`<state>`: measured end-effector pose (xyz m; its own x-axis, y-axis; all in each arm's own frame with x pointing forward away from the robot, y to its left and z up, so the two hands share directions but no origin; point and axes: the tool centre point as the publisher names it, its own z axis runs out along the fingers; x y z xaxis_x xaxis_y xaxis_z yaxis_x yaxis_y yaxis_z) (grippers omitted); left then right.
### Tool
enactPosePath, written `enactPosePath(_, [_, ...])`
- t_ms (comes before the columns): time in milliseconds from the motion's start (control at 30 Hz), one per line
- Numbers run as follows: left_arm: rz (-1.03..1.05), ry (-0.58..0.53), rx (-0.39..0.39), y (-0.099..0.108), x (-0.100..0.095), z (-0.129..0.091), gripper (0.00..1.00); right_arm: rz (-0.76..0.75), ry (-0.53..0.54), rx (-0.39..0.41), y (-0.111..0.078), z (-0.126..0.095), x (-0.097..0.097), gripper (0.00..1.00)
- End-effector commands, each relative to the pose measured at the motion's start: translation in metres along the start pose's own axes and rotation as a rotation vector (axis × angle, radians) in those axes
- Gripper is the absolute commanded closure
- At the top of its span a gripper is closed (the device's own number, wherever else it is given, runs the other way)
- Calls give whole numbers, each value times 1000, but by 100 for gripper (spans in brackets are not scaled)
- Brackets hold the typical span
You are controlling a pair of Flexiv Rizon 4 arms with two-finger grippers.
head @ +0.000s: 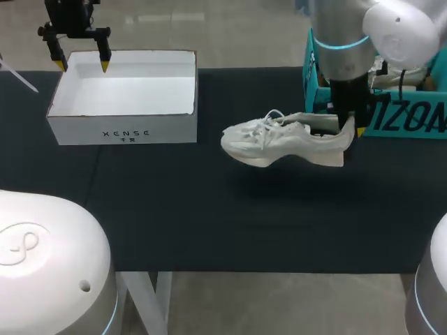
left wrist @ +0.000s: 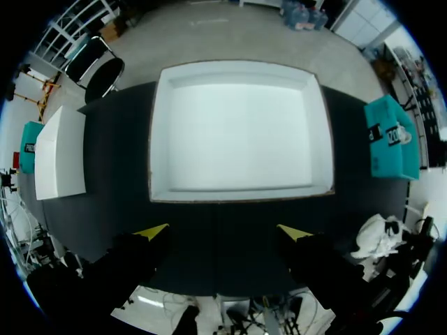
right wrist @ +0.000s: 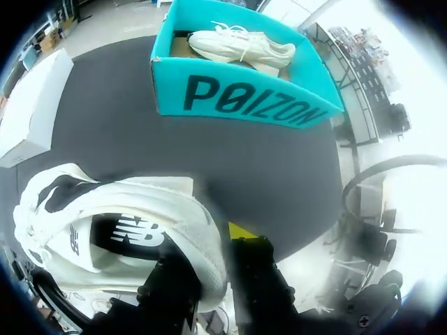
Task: Take the shoe out of the shoebox, open the shoe tongue, remove and reinsert the insole, then place the shoe into the shoebox
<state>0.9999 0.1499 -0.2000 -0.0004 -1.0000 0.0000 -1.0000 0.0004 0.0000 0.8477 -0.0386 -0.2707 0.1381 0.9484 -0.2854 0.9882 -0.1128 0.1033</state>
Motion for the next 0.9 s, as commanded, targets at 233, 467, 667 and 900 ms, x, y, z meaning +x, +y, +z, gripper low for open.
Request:
enactPosePath(233, [0,0,0,0,0,0,0,4,-12,-44,-27,50,33,100])
enactPosePath(467, [0,0,0,0,0,0,0,30,-7,-23,-32,82,46,100])
enactPosePath(667, [0,0,0,0,0,0,0,-19,12,-19,-39,100,61,100])
enactPosePath(900, [0,0,0,0,0,0,0,-49,55,-18,-38,83,49,0])
